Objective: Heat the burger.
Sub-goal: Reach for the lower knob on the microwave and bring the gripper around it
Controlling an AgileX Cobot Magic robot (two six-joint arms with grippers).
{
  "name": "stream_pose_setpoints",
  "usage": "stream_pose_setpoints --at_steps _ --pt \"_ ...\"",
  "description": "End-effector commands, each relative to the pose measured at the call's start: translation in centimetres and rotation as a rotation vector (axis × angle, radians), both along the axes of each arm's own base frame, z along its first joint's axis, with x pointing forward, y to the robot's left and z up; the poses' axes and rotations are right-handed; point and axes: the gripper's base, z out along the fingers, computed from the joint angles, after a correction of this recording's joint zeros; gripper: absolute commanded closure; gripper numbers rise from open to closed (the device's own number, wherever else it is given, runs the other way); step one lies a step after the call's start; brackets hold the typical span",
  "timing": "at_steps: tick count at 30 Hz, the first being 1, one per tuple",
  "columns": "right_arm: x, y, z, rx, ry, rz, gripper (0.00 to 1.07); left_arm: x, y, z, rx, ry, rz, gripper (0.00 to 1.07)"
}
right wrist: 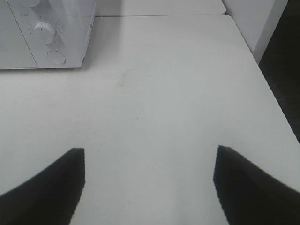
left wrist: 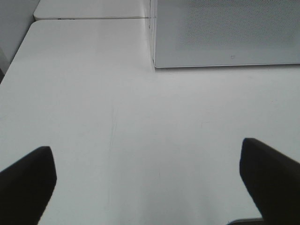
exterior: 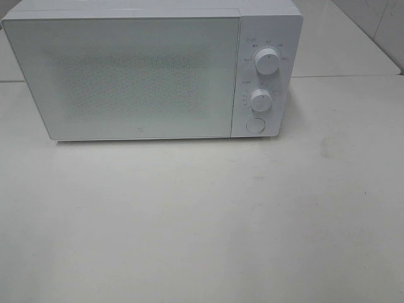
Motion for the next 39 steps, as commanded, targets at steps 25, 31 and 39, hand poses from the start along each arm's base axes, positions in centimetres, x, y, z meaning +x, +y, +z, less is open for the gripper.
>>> stream_pose_setpoints --at_steps 25,31,39 --pt "3.2 0.3 2.7 0.002 -0.074 0.007 0.32 -0.2 0.0 0.0 -0.006 -0.027 0.008 0.07" --pt "5.6 0.5 3.1 -0.002 -0.092 0.022 0.32 -0.2 0.0 0.0 -0.006 -0.027 0.008 0.07" --pt "9.7 0.9 2.1 -0.004 -0.113 0.047 0.32 -0.2 0.0 0.0 -0.006 -0.027 0.008 0.07"
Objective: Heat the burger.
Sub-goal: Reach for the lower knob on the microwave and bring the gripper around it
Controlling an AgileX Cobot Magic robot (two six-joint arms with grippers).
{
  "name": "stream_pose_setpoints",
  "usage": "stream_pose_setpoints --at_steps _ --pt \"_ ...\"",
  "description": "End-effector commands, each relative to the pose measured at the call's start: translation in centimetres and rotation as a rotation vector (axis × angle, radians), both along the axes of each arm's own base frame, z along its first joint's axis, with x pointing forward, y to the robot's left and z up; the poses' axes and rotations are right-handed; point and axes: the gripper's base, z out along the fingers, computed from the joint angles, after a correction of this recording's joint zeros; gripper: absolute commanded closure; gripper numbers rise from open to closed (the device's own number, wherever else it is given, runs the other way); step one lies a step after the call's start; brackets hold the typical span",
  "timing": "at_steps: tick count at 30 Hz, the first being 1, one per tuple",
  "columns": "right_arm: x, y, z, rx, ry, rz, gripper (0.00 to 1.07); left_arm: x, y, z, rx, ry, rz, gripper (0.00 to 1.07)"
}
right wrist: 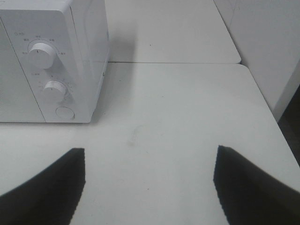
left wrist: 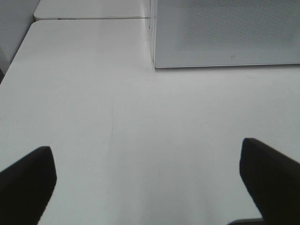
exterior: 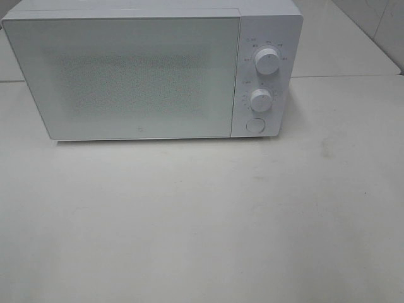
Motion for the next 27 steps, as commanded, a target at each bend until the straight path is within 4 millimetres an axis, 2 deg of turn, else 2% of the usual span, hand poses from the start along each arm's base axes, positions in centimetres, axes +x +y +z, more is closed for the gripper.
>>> stream_pose_setpoints --at_steps 1,5,7,20,27 --pt "1.1 0.1 -0.2 0.013 -0.025 -0.003 0.32 -0.2 0.0 0.0 -0.006 -0.027 0.007 0.07" --pt "3.3 0.3 -0.8 0.014 -0.052 0.014 0.32 -0.2 0.0 0.0 -0.006 -0.027 0.007 0.07" --pt "3.6 0.4 -0.9 0.014 -0.057 0.017 0.32 -0.2 0.0 0.0 -0.006 -0.027 0.007 0.07" --pt "9.5 1.1 -2.3 0.070 -0.140 0.047 0.32 -0.2 0.0 0.0 -0.006 -0.027 0.007 0.07" --pt "12.0 1.4 -3.1 0.080 -0.223 0.077 0.32 -0.2 0.0 0.0 -0.006 -0.027 0.007 0.07"
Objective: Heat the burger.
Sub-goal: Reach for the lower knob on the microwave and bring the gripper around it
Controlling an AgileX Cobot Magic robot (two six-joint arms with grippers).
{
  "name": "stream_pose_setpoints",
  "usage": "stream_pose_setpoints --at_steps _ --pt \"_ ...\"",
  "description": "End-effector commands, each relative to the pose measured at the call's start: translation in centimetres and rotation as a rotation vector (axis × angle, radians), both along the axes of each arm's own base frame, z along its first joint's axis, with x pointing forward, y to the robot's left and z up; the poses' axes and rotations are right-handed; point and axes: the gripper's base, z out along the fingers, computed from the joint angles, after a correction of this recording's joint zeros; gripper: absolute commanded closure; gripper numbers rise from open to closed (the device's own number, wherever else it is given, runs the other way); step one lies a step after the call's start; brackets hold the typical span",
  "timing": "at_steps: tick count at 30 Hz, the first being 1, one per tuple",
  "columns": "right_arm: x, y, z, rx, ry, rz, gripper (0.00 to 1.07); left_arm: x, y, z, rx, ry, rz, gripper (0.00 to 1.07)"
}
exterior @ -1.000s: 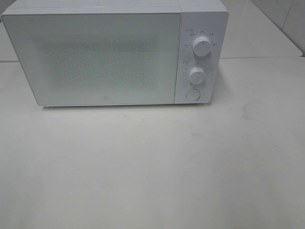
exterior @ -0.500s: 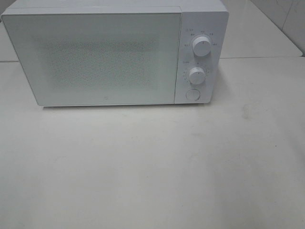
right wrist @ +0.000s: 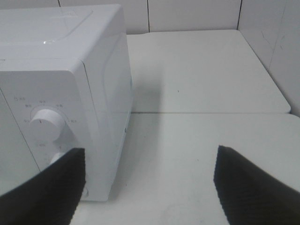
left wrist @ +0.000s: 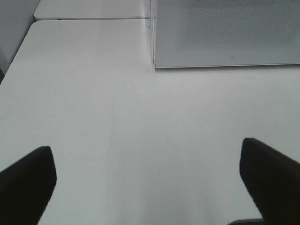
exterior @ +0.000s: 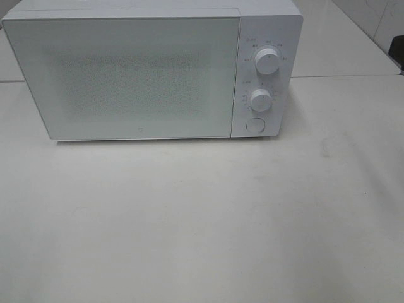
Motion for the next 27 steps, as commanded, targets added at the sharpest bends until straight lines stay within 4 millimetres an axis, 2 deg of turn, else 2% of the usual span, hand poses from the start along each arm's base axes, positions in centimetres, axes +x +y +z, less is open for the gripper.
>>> stream_pose_setpoints --at_steps 1,6,8,10,14,17,19,27 --pt "1.7 0.2 -0.8 0.016 -0.111 0.021 0.32 -0.2 0.0 0.0 -0.006 -0.026 0.007 0.07" --pt "2.6 0.3 -2.1 0.042 -0.156 0.018 0.32 -0.2 0.0 0.0 -0.006 -0.026 0.007 0.07" --pt "3.0 0.0 -3.6 0.030 -0.152 -0.033 0.32 -0.2 0.0 0.0 -0.006 -0.026 0.007 0.07" --pt "3.0 0.2 -4.0 0.026 -0.155 -0.039 0.32 -0.2 0.0 0.0 -0.006 -0.026 0.007 0.07" --pt "2.6 2.1 -5.5 -0.030 -0.189 -0.016 0.32 -0.2 0.0 0.0 -0.006 -0.026 0.007 0.07" --pt "2.6 2.6 -5.7 -0.032 -0.185 -0.015 0.32 -0.2 0.0 0.0 -0.006 -0.026 0.007 0.08" --pt "2.7 3.8 -6.5 -0.056 -0.189 -0.036 0.32 -0.2 0.0 0.0 -0.006 -0.026 0.007 0.08" --pt "2.6 5.6 -7.2 -0.092 -0.264 -0.085 0.32 -0.2 0.0 0.0 -0.006 -0.026 0.007 0.08"
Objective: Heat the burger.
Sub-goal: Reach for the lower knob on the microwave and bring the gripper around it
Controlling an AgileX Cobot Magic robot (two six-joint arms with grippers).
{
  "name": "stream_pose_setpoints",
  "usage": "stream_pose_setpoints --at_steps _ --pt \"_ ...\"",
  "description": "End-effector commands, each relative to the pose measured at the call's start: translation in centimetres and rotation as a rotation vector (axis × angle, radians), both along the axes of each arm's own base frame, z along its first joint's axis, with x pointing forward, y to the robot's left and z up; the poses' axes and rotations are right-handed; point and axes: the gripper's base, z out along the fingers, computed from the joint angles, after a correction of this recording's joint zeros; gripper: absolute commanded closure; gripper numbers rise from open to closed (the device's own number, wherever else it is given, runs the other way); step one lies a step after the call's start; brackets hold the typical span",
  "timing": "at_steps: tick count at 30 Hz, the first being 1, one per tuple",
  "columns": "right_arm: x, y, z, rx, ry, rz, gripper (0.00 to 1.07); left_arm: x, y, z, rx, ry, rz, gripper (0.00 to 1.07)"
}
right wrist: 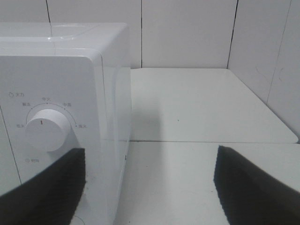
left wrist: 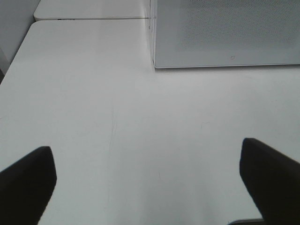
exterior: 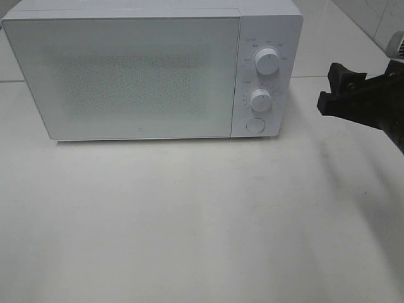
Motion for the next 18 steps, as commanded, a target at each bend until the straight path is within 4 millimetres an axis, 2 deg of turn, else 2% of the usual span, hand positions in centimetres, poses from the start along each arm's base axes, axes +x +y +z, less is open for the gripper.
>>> stream_pose_setpoints --at_steps 1,3,10,18 --pt "-0.2 0.5 0.1 -0.016 -0.060 -0.026 0.32 -0.2 0.0 0.0 -0.006 -0.025 0.007 0.08" --pt "-0.4 1.7 -0.6 -0.025 -0.082 -0.024 0.32 -0.2 0.0 0.0 -0.006 -0.025 0.007 0.08" --pt "-0.6 2.7 -1.7 -0.048 -0.061 -0.070 0.32 -0.2 0.0 0.0 -0.006 -0.025 0.007 0.08" --pt "1.1 5.4 -2.6 -0.051 -0.046 -0.044 0.32 -0.2 0.0 0.0 -0.006 -0.025 0.007 0.08"
